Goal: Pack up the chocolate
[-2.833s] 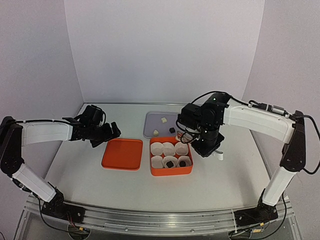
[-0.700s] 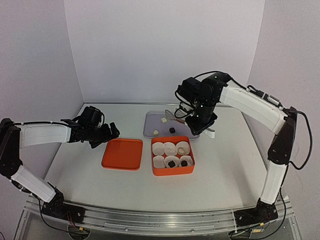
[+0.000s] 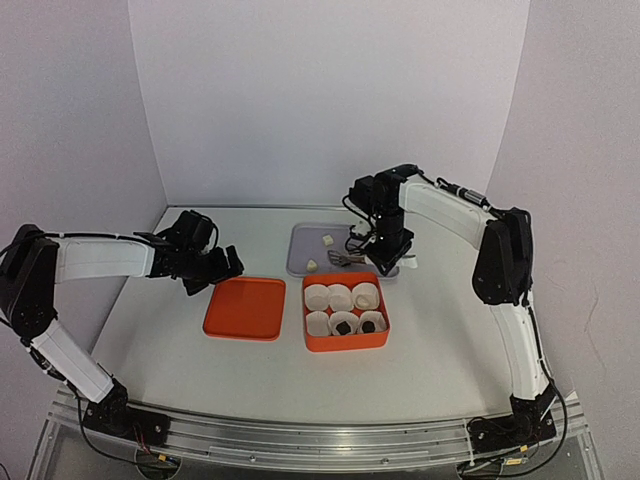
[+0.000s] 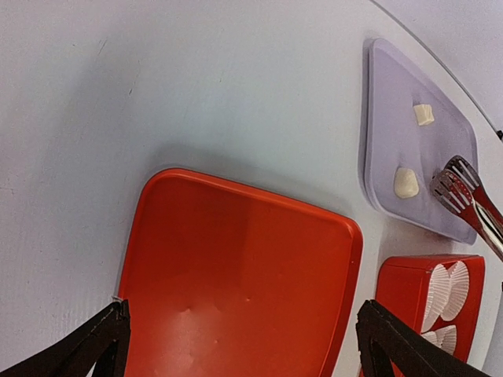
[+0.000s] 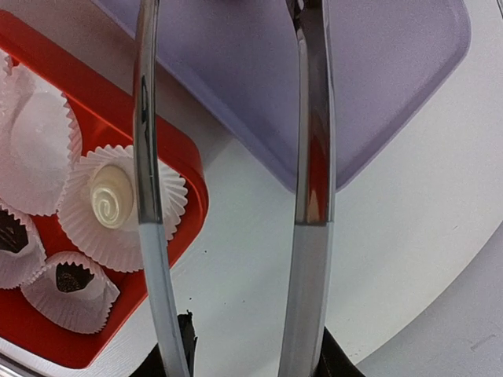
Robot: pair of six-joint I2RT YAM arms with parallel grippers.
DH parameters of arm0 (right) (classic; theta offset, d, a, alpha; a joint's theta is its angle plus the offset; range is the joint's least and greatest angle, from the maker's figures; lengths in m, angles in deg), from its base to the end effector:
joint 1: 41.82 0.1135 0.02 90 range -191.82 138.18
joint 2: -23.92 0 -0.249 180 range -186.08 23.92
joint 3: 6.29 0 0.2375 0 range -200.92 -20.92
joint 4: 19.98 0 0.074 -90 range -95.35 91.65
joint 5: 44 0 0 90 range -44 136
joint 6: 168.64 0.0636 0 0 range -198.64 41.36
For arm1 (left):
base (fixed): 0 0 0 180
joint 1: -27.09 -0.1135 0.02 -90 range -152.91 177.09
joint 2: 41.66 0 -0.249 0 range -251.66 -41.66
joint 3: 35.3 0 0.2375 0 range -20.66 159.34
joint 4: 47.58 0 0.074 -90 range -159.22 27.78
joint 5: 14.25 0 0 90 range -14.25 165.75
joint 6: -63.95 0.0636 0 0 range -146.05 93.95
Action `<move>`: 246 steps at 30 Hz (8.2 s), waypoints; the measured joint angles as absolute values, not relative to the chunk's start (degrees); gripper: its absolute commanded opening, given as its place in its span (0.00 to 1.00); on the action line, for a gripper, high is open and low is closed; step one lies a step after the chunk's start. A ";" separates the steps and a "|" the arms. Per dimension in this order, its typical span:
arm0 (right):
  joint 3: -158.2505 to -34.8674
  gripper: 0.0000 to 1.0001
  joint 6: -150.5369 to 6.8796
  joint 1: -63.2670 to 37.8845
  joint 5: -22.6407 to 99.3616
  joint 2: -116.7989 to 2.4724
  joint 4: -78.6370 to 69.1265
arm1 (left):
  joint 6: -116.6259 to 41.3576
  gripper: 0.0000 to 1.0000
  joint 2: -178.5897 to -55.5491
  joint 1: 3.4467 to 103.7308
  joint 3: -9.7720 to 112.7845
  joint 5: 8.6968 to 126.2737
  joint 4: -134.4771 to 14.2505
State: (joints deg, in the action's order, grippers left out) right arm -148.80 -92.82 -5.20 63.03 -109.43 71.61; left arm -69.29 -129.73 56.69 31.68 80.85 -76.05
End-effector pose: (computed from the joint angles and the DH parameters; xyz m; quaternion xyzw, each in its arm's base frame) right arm 0.3668 0.2494 0.1987 -0.4145 0.8956 -0.1322 0.0928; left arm 0.2830 -0.1543 0.1724 -0.1266 0.9290 -0.1714 0.3026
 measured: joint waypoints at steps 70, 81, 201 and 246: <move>-114.32 0.07 -75.42 13.30 63.46 -82.77 69.05 | -71.13 1.00 -121.31 56.69 24.57 79.80 -75.15; -114.18 0.11 -75.22 18.36 60.56 -81.43 68.08 | -71.55 1.00 -121.30 56.69 24.23 79.75 -74.42; -136.89 0.08 -84.42 -4.23 61.48 -98.23 57.74 | -68.14 1.00 -130.19 56.69 29.10 76.72 -73.64; -110.18 0.33 -80.11 8.22 58.82 -82.78 59.79 | -71.48 1.00 -130.56 56.69 28.24 74.08 -71.15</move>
